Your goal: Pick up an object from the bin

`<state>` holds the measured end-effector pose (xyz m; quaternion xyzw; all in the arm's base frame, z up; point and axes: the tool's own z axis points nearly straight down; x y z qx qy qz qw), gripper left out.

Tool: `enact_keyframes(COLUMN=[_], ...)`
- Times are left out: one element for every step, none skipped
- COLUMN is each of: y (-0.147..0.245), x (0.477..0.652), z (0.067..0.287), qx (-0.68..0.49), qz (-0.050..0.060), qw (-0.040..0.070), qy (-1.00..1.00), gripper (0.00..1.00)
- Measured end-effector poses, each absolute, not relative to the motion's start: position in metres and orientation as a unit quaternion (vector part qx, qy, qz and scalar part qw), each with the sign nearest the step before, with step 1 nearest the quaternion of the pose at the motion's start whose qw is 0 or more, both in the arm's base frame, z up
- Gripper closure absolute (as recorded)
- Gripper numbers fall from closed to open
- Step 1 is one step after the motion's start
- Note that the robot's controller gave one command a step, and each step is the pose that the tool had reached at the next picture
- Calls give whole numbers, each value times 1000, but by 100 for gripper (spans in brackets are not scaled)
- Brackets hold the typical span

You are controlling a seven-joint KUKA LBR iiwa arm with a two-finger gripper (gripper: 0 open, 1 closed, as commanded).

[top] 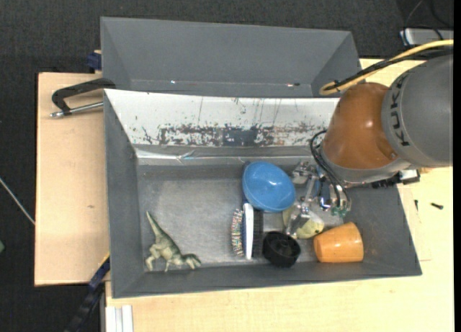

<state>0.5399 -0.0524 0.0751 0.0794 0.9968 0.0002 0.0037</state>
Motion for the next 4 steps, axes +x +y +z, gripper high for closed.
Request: enact_keyframes(y=[0,-2,-2,30], x=[532,532,532,529], z=[93,92,92,74], qx=[133,134,134,94], qz=[1,0,0,-1], qw=[2,1,2,5], qy=[991,991,991,996], gripper=[0,100,0,0])
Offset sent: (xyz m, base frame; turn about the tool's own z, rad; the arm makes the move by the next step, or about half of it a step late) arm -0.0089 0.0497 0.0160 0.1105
